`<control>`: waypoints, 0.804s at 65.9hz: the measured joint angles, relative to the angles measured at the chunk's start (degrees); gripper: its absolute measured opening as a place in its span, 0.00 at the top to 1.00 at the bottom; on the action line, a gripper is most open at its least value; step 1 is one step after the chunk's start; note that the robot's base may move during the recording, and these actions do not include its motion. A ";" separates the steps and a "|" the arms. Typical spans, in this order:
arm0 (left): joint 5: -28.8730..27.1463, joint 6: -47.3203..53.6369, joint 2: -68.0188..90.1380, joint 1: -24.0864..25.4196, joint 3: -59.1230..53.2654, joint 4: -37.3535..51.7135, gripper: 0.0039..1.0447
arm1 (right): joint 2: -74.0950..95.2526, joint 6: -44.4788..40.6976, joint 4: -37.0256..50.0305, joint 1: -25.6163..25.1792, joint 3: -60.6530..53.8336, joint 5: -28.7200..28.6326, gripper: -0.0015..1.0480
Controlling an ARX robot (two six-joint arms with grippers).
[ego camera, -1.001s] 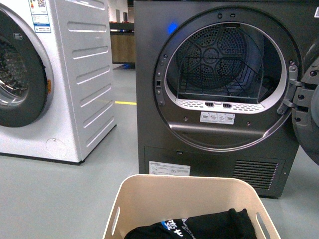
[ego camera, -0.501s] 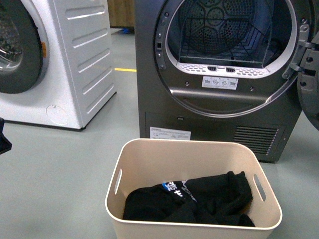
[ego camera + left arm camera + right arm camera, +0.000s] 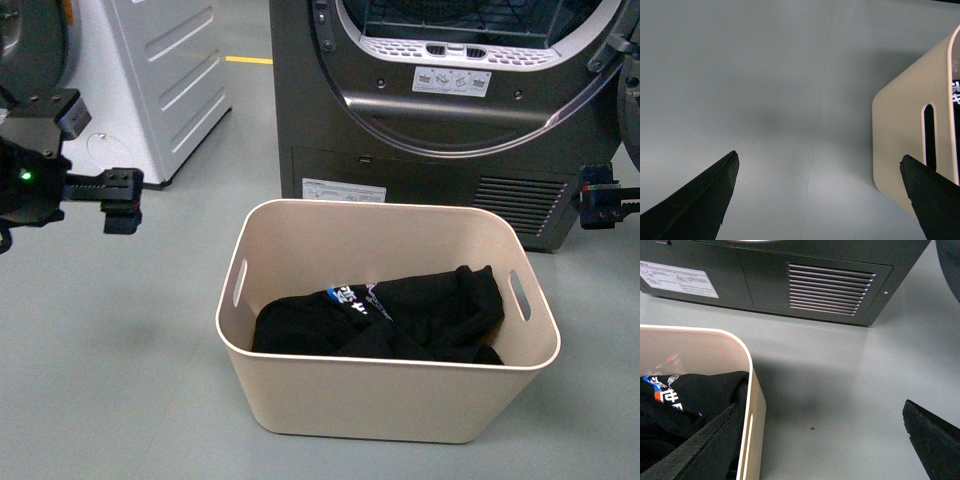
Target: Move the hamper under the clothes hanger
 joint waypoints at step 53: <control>-12.96 -10.73 14.47 -16.06 21.05 -11.10 0.06 | 9.33 -4.07 2.36 3.89 5.07 0.85 0.07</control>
